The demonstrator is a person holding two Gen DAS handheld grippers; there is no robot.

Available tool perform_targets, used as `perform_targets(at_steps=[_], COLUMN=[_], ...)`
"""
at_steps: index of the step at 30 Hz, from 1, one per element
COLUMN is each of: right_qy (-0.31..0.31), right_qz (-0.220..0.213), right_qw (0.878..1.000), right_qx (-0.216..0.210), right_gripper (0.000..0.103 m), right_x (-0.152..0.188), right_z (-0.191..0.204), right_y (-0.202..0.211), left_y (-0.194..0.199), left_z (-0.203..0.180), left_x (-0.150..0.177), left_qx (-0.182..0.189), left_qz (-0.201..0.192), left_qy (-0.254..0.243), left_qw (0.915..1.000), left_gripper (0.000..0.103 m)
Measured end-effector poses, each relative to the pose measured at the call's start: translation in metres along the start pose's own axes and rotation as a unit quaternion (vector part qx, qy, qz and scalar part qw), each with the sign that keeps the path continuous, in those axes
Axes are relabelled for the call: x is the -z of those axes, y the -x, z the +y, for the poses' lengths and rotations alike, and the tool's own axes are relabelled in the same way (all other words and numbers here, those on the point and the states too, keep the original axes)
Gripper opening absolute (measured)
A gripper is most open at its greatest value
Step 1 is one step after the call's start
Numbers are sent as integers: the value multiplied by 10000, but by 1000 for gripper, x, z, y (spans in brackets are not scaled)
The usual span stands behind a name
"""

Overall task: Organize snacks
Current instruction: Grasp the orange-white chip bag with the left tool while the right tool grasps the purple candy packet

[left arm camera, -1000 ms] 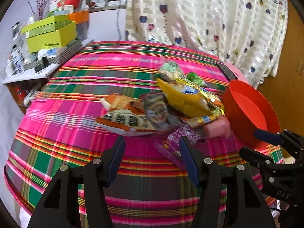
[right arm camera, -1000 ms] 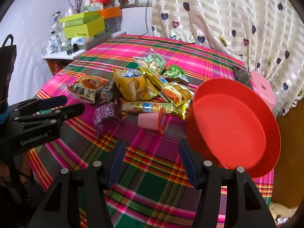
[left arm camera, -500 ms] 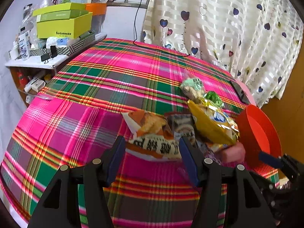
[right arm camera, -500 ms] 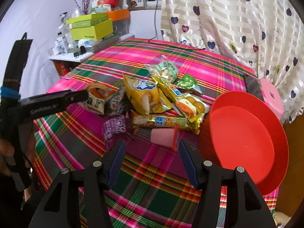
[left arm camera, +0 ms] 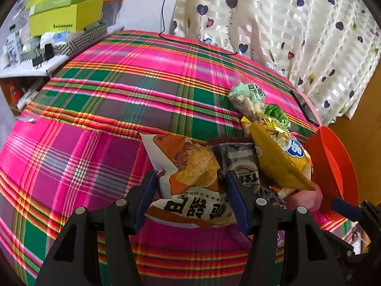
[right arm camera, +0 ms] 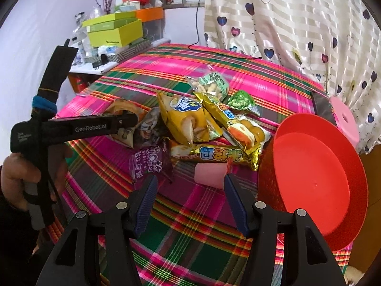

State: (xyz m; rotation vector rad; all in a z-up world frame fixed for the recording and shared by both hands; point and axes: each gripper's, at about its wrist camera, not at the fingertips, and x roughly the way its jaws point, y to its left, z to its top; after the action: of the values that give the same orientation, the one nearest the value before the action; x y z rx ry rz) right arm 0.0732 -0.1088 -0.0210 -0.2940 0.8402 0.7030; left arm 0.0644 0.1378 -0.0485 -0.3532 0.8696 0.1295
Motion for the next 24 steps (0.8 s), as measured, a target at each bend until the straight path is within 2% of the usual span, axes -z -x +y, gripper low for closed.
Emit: perform_targets(at_steps=[5,11,16,24], right_qy=[15,84,280,431], right_qz=[-6,22,160,491], right_qw=[10000,9997,9980,9949], right_qx=[-44,-226,-541,-765], right_gripper=[57,57,57,59], right_x=[-2,-6,-12,-20], right_z=[3,11,23,33], right_y=[-1,-7,-26,-62], left_y=[9,23,36,44], left_z=[-2,9,18,29], left_x=[7,15,22,27], left_qx=[-120,-119,-51,14], left_qz=[-188,-320,-389,-429], left_qy=[-171,-111,-52,10], left_qw=[9996,9994,9992,9991], left_gripper=[53,52,52,52])
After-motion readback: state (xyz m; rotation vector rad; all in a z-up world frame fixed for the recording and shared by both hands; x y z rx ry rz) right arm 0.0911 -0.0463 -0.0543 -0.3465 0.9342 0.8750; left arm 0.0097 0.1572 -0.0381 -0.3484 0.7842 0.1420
